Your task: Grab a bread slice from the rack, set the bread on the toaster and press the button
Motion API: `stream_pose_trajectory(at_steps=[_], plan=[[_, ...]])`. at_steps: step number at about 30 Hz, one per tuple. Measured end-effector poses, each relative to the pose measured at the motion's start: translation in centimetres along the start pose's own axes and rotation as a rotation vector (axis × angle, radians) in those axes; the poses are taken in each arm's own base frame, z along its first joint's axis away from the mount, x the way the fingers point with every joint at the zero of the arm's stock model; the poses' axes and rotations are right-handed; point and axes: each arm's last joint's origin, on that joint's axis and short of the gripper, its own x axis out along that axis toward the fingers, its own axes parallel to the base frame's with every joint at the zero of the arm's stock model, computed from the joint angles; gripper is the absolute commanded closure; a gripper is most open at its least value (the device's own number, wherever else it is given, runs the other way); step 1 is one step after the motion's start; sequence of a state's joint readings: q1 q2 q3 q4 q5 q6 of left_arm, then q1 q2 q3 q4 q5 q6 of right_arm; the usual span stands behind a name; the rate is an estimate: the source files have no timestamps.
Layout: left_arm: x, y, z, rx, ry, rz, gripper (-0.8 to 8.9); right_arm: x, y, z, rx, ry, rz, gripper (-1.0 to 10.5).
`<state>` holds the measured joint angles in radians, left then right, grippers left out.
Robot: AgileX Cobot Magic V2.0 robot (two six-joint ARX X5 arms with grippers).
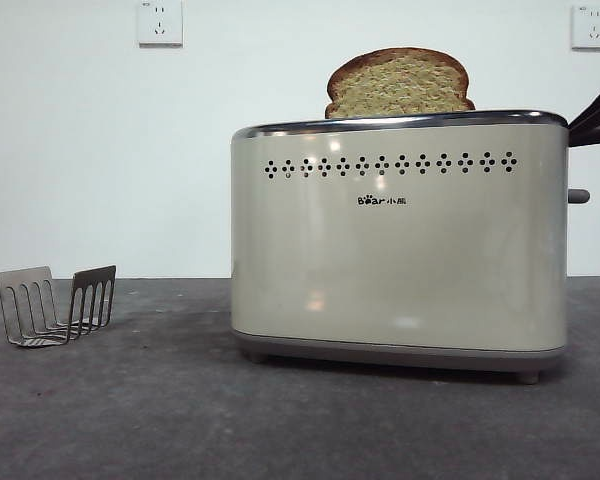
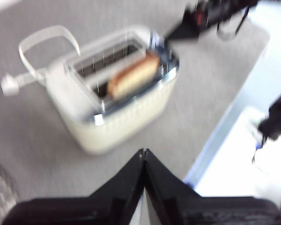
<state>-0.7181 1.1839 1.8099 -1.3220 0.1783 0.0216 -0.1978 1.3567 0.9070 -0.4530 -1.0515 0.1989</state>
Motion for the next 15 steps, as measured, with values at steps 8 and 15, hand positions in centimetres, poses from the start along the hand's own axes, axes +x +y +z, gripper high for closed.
stream_pose_trajectory(at_steps=[8,15], plan=[[0.3,0.0,-3.8,-0.062,0.071,0.0,8.22,-0.2,-1.2,0.6,0.02,-0.018,-0.016,9.5],[-1.7,-0.4,-4.7,-0.069,0.011,0.0,8.22,-0.4,-3.4,0.1,0.133,0.006,-0.032,9.5]])
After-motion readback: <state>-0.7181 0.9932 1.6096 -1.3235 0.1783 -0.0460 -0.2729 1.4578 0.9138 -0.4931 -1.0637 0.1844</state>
